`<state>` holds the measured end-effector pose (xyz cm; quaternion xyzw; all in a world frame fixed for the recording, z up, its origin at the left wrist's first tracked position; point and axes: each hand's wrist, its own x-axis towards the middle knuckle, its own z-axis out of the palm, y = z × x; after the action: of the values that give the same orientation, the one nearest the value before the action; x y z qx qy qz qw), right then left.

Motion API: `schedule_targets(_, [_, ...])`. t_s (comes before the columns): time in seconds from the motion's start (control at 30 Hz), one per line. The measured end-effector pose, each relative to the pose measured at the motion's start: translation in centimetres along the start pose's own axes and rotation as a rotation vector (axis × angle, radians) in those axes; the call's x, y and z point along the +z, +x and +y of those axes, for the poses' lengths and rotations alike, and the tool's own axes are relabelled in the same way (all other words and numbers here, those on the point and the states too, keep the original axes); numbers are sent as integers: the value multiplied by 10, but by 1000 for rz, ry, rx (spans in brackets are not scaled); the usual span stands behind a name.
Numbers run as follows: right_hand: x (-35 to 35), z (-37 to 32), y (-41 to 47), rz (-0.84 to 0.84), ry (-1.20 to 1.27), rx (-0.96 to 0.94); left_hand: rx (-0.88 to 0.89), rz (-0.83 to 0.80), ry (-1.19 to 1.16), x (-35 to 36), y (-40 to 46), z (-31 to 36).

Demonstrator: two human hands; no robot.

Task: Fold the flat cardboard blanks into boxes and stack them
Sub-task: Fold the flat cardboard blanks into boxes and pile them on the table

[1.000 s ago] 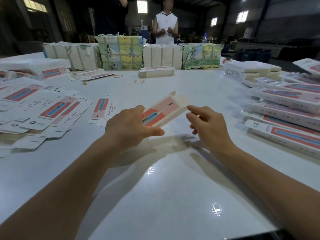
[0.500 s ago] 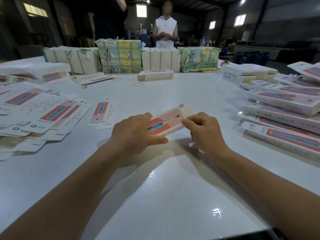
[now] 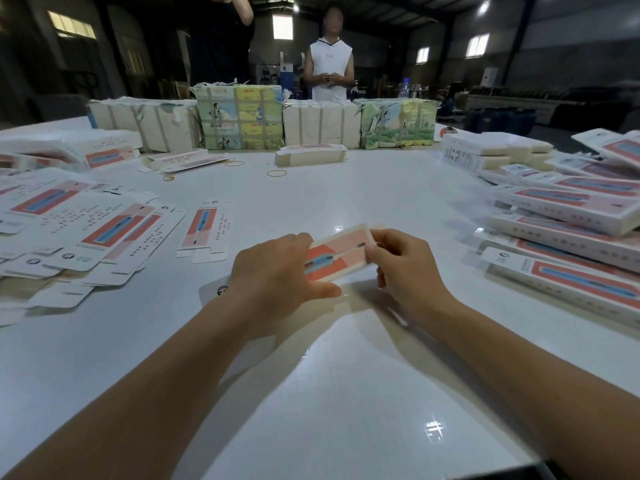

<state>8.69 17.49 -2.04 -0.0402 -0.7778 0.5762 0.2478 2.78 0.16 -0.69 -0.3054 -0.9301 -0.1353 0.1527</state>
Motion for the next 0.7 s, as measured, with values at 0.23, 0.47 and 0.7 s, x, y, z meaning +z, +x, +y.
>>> schedule_targets(0.23, [-4,-3,3,114,-202,-41,-11,8,-51,0,-1,2])
schedule_targets(0.47, [-12,-4,16,-57,670,458,10,-18,-115,-1,-3,-2])
schedule_targets(0.7, [-4,0,8,-36,33,19,10,-33,-107,1,0,1])
